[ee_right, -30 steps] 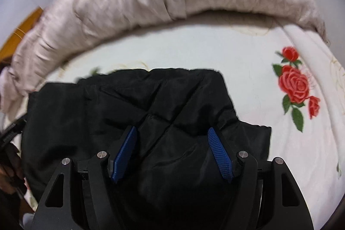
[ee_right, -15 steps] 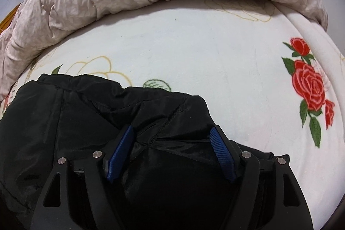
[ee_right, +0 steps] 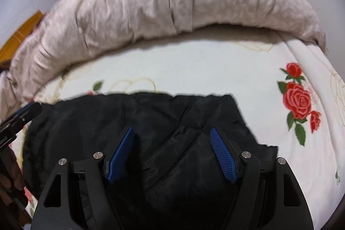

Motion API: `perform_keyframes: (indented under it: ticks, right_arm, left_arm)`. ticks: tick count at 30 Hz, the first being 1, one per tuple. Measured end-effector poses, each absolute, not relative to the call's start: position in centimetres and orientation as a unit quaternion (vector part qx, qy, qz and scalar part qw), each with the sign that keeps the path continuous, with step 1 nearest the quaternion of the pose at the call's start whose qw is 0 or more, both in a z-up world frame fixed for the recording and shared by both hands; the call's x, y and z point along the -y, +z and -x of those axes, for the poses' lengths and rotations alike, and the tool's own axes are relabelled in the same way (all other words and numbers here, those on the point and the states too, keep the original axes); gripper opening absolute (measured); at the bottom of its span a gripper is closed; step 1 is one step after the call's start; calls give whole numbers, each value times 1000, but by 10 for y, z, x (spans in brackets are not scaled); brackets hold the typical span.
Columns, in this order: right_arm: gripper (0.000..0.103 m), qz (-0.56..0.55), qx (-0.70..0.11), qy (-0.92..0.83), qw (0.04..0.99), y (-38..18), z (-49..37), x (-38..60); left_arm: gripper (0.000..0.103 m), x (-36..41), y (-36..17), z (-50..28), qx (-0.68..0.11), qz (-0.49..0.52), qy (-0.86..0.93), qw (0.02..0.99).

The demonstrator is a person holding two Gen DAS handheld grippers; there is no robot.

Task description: Fold large clothes

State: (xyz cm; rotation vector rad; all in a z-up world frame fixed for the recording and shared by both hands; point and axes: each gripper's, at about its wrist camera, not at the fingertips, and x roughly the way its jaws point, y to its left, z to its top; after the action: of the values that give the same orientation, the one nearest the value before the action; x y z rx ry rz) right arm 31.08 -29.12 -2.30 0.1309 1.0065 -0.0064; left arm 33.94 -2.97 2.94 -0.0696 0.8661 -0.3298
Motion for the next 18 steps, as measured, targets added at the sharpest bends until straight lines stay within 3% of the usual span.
perform_keyframes:
  ticks: [3, 7, 13, 18]
  right_arm:
    - [73, -54, -490, -15, 870, -43, -324, 299]
    - [73, -42, -485, -19, 873, -69, -334, 305]
    - [73, -53, -467, -28, 882, -90, -343, 311]
    - [73, -57, -474, -29, 878, -75, -343, 315]
  left_arm:
    - [75, 40, -9, -370, -472, 28, -149, 868]
    - [77, 50, -33, -381, -467, 27, -141, 873]
    - [77, 59, -52, -389, -453, 17, -128, 882]
    - [75, 56, -43, -392, -473, 14, -127, 872]
